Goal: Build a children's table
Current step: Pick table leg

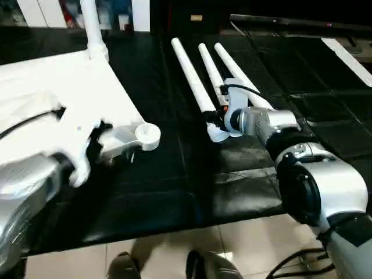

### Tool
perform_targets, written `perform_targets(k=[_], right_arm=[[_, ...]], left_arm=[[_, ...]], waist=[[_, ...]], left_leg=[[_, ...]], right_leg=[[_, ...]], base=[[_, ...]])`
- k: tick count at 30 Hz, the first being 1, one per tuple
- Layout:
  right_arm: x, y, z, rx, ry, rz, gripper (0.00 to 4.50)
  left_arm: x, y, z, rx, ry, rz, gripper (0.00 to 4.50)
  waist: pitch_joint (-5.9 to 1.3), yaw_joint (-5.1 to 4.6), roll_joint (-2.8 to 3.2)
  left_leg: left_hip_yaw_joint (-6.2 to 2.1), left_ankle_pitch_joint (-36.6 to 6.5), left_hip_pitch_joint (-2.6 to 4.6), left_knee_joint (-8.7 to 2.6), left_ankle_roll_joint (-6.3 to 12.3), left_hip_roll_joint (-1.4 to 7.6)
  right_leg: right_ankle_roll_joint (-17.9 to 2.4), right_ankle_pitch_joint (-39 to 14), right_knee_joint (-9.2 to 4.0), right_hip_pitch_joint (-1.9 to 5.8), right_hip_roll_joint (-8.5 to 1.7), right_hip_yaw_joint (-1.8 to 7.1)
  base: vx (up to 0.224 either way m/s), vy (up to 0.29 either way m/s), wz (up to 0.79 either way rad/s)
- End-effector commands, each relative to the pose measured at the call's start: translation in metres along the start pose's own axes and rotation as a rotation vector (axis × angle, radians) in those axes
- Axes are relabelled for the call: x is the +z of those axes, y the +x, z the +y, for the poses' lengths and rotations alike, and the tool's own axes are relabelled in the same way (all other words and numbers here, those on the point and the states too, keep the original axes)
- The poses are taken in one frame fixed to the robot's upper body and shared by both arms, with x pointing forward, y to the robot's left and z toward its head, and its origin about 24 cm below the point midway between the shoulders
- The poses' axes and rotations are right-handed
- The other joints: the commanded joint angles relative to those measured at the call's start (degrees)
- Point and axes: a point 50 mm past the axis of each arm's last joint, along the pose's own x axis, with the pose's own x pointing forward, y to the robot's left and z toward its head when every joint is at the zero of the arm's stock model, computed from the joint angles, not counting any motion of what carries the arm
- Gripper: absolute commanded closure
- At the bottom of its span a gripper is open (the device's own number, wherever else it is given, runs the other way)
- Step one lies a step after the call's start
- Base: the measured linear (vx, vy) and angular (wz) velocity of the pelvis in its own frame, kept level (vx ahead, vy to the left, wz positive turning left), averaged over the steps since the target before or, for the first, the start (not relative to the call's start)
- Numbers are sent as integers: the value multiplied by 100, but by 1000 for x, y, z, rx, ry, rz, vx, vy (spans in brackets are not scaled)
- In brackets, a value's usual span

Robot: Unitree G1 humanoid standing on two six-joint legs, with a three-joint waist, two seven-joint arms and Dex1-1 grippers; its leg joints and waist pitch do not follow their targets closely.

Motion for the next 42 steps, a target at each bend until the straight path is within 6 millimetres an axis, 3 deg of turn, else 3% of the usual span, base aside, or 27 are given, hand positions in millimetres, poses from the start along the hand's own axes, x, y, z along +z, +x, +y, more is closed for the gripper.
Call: perform_targets(k=[1, 6, 11, 12, 13, 14, 16, 19, 20, 21, 22, 24, 27, 29, 33, 37, 42], right_arm=[[6, -2, 0, 43, 26, -69, 259], [24, -7, 3, 145, 40, -253, 259], [22, -12, 0, 194, 66, -309, 259], [20, -13, -1, 203, 76, -322, 259], [19, -14, -2, 207, 80, -330, 259], [17, -15, -3, 208, 90, -348, 259], [15, -18, -4, 218, 111, -389, 259], [15, -21, -1, 251, 136, -404, 259], [16, -27, 8, 372, 164, -426, 259], [16, -28, 9, 387, 166, -430, 259], [16, -35, 16, 500, 174, -446, 259], [14, -39, 20, 556, 170, -450, 259], [-2, -57, 33, 794, 173, -442, 259], [-7, -61, 35, 835, 184, -435, 261], [-18, -72, 46, 938, 179, -400, 261], [-21, -75, 50, 930, 135, -384, 261], [-21, -75, 50, 878, 97, -395, 261]], left_arm=[[2, 9, 3, 28, -7, -20, 0], [12, 34, 7, 62, -67, -78, 0], [21, 55, 3, 47, -97, -130, 0], [25, 60, 2, 45, -99, -150, 0], [27, 63, 2, 46, -99, -159, 0], [31, 67, 0, 36, -112, -176, 0], [38, 75, -5, 7, -136, -220, 0], [41, 79, -5, 4, -157, -234, 0], [43, 84, -6, -13, -226, -243, 0], [44, 85, -6, -17, -238, -245, 0], [47, 90, -8, -45, -332, -264, 0], [49, 92, -9, -64, -391, -277, 0], [62, 99, -14, -196, -698, -356, 0], [66, 99, -15, -237, -760, -376, 0], [82, 97, -17, -388, -909, -477, 0], [90, 92, -19, -452, -900, -507, 0], [88, 93, -24, -408, -810, -447, 49]], waist=[[-772, 47, 246], [-875, 134, 356], [-927, 221, 390], [-925, 245, 468], [-929, 251, 432], [-938, 257, 433], [-926, 279, 484], [-975, 291, 481], [-955, 280, 470], [-979, 302, 485], [-969, 275, 468], [-993, 315, 469], [-989, 355, 410], [-994, 407, 416], [-978, 417, 392], [-971, 424, 387], [-978, 407, 377]], left_leg=[[31, -297, 61, -265, 157, 33], [14, -541, 59, -233, 165, 48], [15, -681, 55, -223, 198, 41], [11, -748, 58, -221, 175, 34], [12, -866, 61, -227, 152, 31], [10, -909, 68, -228, 129, 35], [1, -1166, 104, -247, 63, 38], [-29, -1138, 85, -266, 26, 48], [2, -1144, 82, -261, 67, 7], [-12, -1131, 104, -253, 66, 34], [-7, -1083, 65, -259, 107, 16], [-24, -986, 66, -249, 155, 31], [7, -909, 51, -232, 244, 1], [-10, -868, 43, -223, 273, 5], [-14, -947, 51, -235, 210, -2], [-30, -970, 54, -253, 164, 13], [-45, -1041, 66, -278, 86, 28]], right_leg=[[-1650, 488, -247, 538, -358, 297], [-1643, 92, -266, 561, -398, 284], [-1514, -213, -321, 548, -382, 277], [-1490, -322, -341, 522, -376, 272], [-1416, -498, -377, 530, -370, 269], [-1406, -593, -378, 531, -379, 266], [-1250, -1080, -461, 501, -381, 251], [-1131, -1207, -456, 530, -392, 224], [-1072, -1229, -505, 529, -348, 229], [-1065, -1176, -480, 516, -375, 235], [-1067, -1118, -488, 531, -350, 231], [-1057, -1048, -481, 536, -377, 232], [-1065, -1084, -533, 554, -360, 225], [-1058, -1146, -527, 553, -385, 216], [-853, -1624, -581, 517, -376, 197], [-649, -1870, -610, 499, -386, 196], [-501, -2007, -624, 495, -390, 191]], base=[[0, 0, 0], [0, 0, 0], [0, 0, 0], [0, 0, 0], [0, 0, 0], [0, 0, 0], [0, 0, 0], [0, 0, 0], [0, 0, 0], [0, 0, 0], [0, 0, 0], [0, 0, 0], [0, 0, 0], [0, 0, 0], [0, 0, 0], [0, 0, 0], [0, 0, 0]])
